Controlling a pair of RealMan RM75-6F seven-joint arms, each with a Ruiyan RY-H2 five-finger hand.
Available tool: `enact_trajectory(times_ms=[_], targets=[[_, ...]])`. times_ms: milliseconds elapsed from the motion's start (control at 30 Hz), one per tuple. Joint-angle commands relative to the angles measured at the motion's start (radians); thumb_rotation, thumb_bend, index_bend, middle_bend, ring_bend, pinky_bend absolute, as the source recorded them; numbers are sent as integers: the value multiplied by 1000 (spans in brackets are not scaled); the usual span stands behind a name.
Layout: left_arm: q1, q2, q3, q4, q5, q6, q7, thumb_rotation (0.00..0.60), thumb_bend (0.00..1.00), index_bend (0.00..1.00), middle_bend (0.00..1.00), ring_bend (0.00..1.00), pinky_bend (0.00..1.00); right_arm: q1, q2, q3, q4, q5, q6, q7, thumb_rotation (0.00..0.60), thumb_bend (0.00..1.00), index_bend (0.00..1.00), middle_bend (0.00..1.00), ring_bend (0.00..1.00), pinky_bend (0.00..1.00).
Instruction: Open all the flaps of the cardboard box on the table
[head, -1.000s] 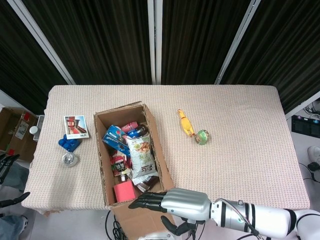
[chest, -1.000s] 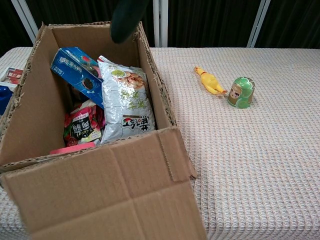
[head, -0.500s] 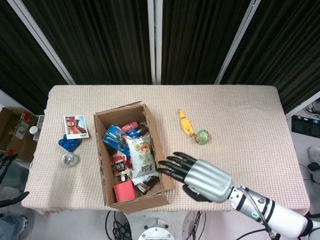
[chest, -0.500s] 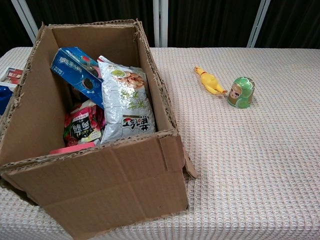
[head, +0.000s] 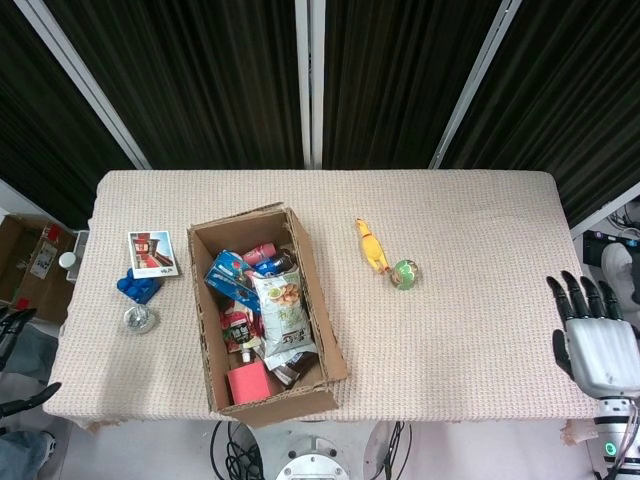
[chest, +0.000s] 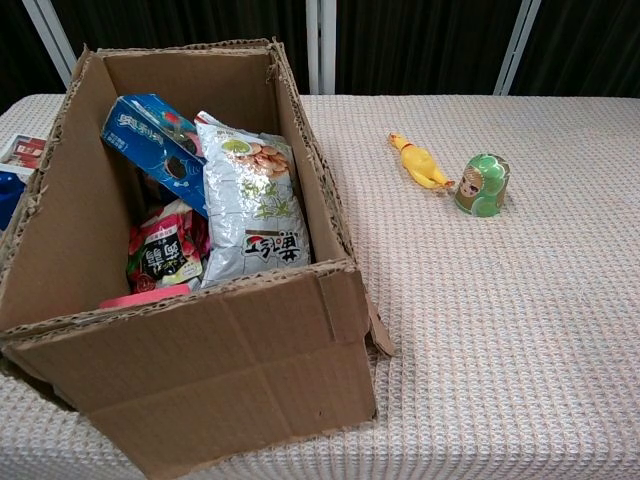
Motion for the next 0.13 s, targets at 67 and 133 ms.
enact_trajectory(times_ms=[67,133], targets=[[-5,-15,-2,15,-1,-7,-5,489,98,106,146,89,196,-2,92,-238,300,-430,481,597,600,494,0,0,0,0],[-7,-23,-4,25,-1,-10,3,486,97,106,146,89,196,51,148,-336,446,-548,676,796,600,455,0,0,0,0]])
